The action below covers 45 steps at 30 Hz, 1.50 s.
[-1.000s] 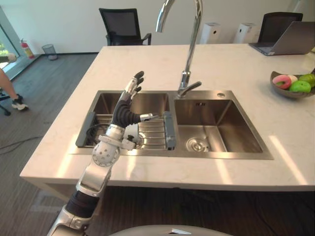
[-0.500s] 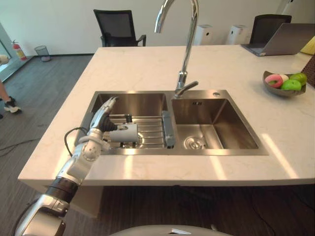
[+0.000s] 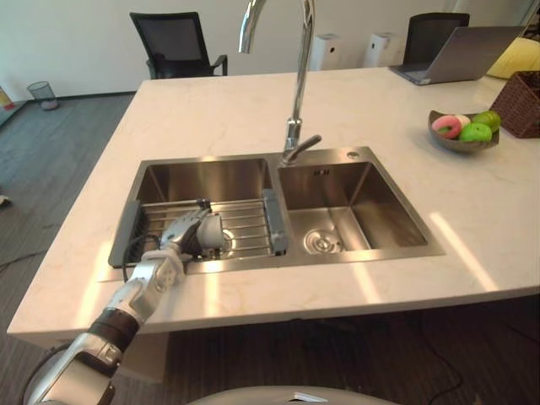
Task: Walk over to the sink, pick up the cup, carry it to the dishwasher, place the cup inside the dishwasher, then close the dishwasher door
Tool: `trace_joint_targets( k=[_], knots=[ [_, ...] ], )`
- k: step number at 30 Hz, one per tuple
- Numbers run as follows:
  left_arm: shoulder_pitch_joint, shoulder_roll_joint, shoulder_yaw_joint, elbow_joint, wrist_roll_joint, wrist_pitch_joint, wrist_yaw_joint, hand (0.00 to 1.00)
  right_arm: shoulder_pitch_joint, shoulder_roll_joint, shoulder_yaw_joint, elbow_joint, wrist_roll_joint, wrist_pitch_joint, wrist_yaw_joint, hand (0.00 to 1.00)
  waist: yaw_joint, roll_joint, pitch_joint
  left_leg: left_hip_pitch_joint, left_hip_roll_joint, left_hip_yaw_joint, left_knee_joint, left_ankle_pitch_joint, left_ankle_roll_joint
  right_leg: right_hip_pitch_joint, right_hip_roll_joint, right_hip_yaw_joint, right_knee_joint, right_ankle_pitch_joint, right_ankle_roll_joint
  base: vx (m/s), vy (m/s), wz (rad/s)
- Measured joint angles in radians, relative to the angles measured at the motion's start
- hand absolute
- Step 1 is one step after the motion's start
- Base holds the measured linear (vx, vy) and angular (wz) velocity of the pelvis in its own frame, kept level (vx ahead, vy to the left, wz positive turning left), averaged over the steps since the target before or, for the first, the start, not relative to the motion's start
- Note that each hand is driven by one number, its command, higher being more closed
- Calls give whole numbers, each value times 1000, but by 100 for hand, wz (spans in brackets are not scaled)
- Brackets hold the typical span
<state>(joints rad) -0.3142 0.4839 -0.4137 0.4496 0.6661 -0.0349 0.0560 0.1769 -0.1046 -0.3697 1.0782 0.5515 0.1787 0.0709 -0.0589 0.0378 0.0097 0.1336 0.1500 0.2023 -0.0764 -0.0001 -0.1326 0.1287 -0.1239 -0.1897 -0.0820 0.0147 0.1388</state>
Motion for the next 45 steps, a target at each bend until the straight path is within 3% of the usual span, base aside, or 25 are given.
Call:
trace_joint_targets(
  k=[10, 11, 14, 16, 23, 29, 33, 35, 38, 39, 43, 45],
  knots=[
    [-68, -38, 18, 118, 85, 49, -119, 0, -3, -28, 94, -1, 29, 20, -36, 0, -9, 6, 1, -2, 2, 17, 0, 4, 1, -15, 3, 17, -5, 9, -2, -50, -3, -5],
    [-82, -40, 18, 136, 93, 63, -153, 100, -3, -28, 95, -1, 33, 21, -38, 0, -12, 6, 1, -2, 2, 18, 0, 4, 1, -16, 3, 18, -6, 10, -2, -40, -1, -2],
    [-114, -42, 20, 176, 105, 82, -183, 100, -8, -31, 113, -1, 37, 21, -38, 0, -26, 5, 1, -9, 2, 19, 0, 5, 1, -24, 3, 21, -5, 11, -2, -27, -1, -3],
    [-147, -42, 20, 192, 104, 81, -251, 100, -8, -32, 118, 0, 40, 22, -38, 0, -27, 5, 1, -9, 2, 20, -1, 4, 0, -25, 3, 23, -5, 12, -2, 0, 0, 0],
    [-172, -42, 12, 223, 95, 39, -265, 100, -11, -38, 137, 1, 42, 23, -39, 0, -29, 5, 2, -8, 2, 20, -1, 4, -1, -24, 3, 24, -6, 12, -2, 0, 0, 0],
    [-181, -23, -81, 231, -10, -27, -147, 100, -23, -48, 162, 3, 50, 24, -39, 0, -47, 12, 10, -9, 1, 16, -1, 2, -1, -24, 3, 23, -6, 13, -1, -16, 0, 0],
    [-144, 36, -99, 64, -175, -14, -85, 100, -29, -53, 161, -1, 52, 29, -37, 0, -51, 28, 40, -19, 1, -3, 0, 5, 1, -24, 3, 12, 1, 13, -1, 6, -3, 7],
    [-97, 87, -25, -149, -312, -7, -21, 100, -17, -52, 145, 0, 63, 44, -37, 0, -44, 22, 48, -46, 0, -39, 0, 13, 1, -25, 3, -30, 1, 13, -1, 43, -19, 41],
    [-61, 107, 164, -347, -418, -3, 48, 100, 14, -49, 86, 0, 69, 44, -31, 0, 8, 22, 47, -51, -3, -53, 1, 14, 1, -19, -1, -59, 2, 12, 0, 35, -4, 24],
    [-49, 111, 277, -437, -465, -3, 89, 100, 15, -44, 60, 0, 69, 43, -27, 0, 25, 22, 47, -60, -8, -72, 6, 15, 2, -12, -7, -85, 2, 7, 2, 20, -1, 47],
    [62, 133, 551, -641, -581, -38, 196, 100, 26, -23, 1, 4, 47, 36, -17, 0, 94, 28, 36, -66, -25, -130, 7, 17, 5, 27, -20, -159, 14, -25, 8, 6, -8, 52],
    [129, 133, 616, -683, -645, -68, 202, 100, 41, -19, -19, 4, 45, 34, -15, 0, 125, 27, 20, -82, -29, -160, 10, 19, 8, 26, -25, -189, 31, -41, 11, -19, -18, 52]
  ],
)
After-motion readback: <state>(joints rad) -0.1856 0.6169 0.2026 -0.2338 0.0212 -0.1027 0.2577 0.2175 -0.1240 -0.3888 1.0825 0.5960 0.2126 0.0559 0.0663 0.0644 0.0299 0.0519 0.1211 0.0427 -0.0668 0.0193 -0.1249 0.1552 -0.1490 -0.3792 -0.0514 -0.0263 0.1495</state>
